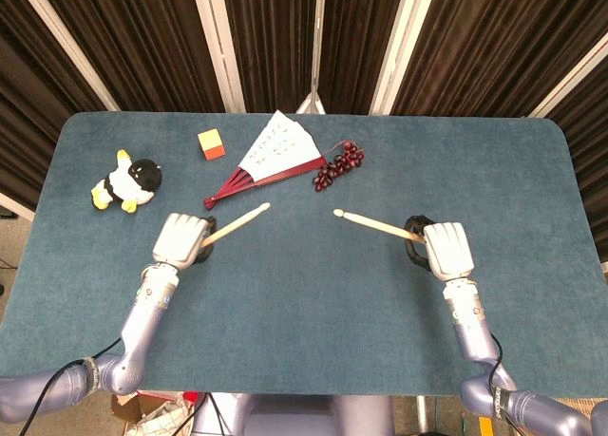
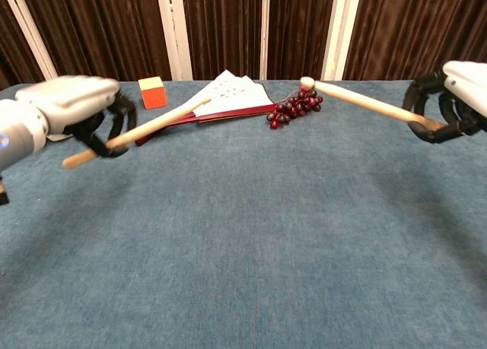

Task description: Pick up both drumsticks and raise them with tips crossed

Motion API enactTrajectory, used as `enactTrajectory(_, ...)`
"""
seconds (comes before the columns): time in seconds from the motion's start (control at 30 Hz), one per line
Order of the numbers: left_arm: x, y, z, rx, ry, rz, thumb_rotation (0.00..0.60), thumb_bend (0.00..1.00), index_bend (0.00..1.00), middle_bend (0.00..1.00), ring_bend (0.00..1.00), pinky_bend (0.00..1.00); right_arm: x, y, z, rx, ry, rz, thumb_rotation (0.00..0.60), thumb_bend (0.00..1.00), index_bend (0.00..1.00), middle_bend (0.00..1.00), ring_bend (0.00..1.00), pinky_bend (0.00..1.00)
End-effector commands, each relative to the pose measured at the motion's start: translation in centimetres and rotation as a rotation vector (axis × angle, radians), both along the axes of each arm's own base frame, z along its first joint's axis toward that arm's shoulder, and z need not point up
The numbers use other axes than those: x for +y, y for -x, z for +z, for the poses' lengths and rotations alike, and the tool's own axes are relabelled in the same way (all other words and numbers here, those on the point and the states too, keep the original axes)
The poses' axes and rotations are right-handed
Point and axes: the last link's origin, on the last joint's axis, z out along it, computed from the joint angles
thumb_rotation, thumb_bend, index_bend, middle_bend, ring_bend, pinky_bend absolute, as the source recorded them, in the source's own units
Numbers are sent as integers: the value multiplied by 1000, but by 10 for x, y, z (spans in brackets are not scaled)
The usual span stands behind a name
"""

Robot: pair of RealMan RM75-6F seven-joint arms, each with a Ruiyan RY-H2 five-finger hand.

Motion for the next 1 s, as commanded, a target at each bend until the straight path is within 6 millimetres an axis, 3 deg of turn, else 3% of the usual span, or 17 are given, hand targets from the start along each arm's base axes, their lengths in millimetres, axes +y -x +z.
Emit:
enactTrajectory(0.03, -2, -41, 16, -51, -17, -118, 600, 606, 613, 730, 805, 942, -4, -20, 6, -26, 17, 36, 600, 522, 865, 680, 756, 787)
enactTrajectory(0.2, -9, -82, 21, -93, -7, -210, 600, 606, 614, 730, 806, 942, -1, -44, 11, -64, 22, 66, 600, 522, 865, 680, 757, 787)
enactTrajectory(0.43, -21, -121, 25, -147, -6, -283, 600, 606, 614, 729, 805, 942, 5, -57, 19, -75, 27, 71, 600, 522, 866, 680, 757, 787)
enactTrajectory(0.7, -28, -139, 21, -138, 5, -307, 600, 606, 615, 729, 805, 942, 11, -64, 23, -103, 20, 63, 600, 522, 866, 680, 757, 787)
enactTrajectory(1.0, -27, -142, 15, -126, -4, -277, 600, 606, 618, 730, 805, 942, 16, -74, 26, -123, 20, 83, 600, 522, 866, 680, 757, 787)
